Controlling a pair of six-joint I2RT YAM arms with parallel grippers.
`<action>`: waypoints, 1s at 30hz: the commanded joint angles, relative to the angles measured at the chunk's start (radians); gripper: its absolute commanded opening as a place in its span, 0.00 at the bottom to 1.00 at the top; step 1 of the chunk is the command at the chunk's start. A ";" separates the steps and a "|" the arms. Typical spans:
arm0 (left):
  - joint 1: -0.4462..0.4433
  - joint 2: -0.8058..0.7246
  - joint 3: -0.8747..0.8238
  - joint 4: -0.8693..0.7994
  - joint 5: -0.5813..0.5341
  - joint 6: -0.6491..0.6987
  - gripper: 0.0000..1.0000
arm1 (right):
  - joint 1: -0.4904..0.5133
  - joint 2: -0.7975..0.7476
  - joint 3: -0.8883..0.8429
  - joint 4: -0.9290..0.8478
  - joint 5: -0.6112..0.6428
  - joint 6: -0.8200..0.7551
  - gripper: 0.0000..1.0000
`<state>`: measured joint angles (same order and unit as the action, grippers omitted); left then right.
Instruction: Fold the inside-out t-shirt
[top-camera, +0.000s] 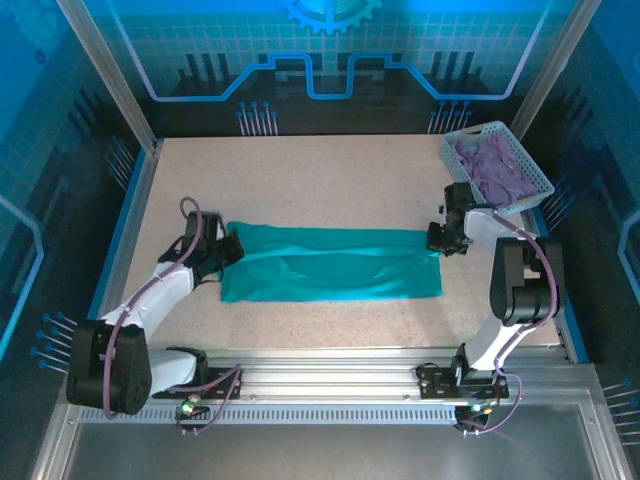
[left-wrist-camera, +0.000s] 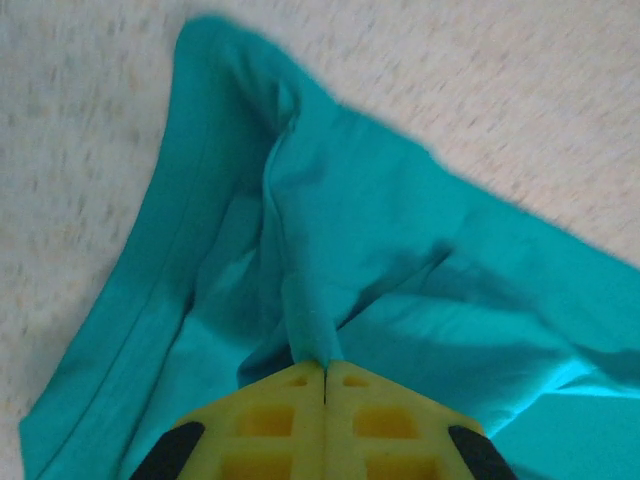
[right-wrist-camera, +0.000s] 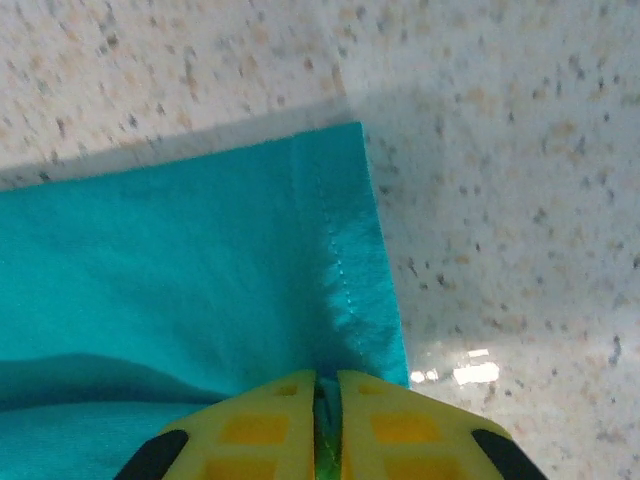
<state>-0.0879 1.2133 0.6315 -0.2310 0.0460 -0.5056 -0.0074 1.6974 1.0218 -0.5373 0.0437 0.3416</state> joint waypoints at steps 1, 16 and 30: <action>0.007 -0.009 -0.054 0.067 0.038 -0.036 0.04 | 0.012 -0.063 -0.029 0.033 0.033 0.050 0.25; -0.030 -0.075 -0.062 0.164 0.032 -0.025 0.60 | 0.390 -0.267 -0.055 0.118 0.209 -0.027 0.57; -0.148 0.357 0.215 0.215 0.017 0.125 0.62 | 0.479 -0.087 0.041 0.105 0.181 0.005 0.56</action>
<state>-0.2256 1.5154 0.7952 -0.0269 0.0616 -0.4377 0.4641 1.6005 1.0416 -0.4282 0.2283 0.3328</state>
